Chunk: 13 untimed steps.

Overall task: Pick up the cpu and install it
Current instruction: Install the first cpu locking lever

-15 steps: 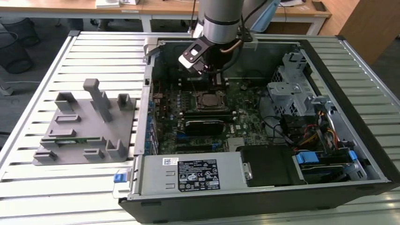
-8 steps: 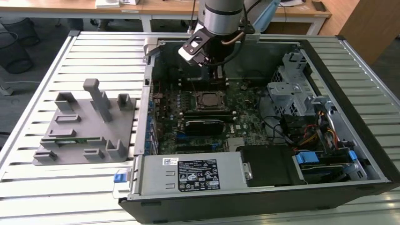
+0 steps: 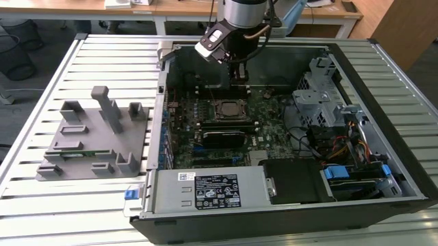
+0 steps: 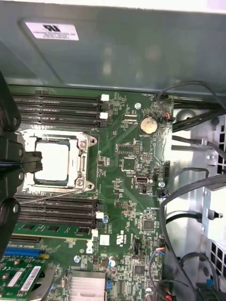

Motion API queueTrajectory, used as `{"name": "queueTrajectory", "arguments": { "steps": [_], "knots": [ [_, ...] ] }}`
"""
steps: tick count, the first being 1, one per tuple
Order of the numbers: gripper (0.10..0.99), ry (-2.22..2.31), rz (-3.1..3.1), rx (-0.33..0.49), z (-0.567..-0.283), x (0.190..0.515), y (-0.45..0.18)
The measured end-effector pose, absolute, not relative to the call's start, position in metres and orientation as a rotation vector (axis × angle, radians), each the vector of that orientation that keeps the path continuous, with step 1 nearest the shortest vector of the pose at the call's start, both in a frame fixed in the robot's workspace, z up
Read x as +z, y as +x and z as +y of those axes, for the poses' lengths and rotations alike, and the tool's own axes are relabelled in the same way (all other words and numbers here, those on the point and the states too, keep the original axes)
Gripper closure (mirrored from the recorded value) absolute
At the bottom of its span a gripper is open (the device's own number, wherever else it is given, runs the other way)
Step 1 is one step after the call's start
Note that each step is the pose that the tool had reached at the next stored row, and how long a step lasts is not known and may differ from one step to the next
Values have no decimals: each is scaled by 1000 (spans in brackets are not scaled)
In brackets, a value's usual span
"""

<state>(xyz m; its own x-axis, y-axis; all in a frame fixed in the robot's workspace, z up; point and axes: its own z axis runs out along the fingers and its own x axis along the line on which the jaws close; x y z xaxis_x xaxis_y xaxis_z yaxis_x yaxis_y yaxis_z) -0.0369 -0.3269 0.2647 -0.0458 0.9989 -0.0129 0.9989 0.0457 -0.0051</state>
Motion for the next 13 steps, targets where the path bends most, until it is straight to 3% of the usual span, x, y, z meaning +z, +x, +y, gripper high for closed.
{"name": "queueTrajectory", "arguments": {
  "steps": [13],
  "knots": [
    [980, 1933, 2467, -19, -327, 263, -37]
  ]
}}
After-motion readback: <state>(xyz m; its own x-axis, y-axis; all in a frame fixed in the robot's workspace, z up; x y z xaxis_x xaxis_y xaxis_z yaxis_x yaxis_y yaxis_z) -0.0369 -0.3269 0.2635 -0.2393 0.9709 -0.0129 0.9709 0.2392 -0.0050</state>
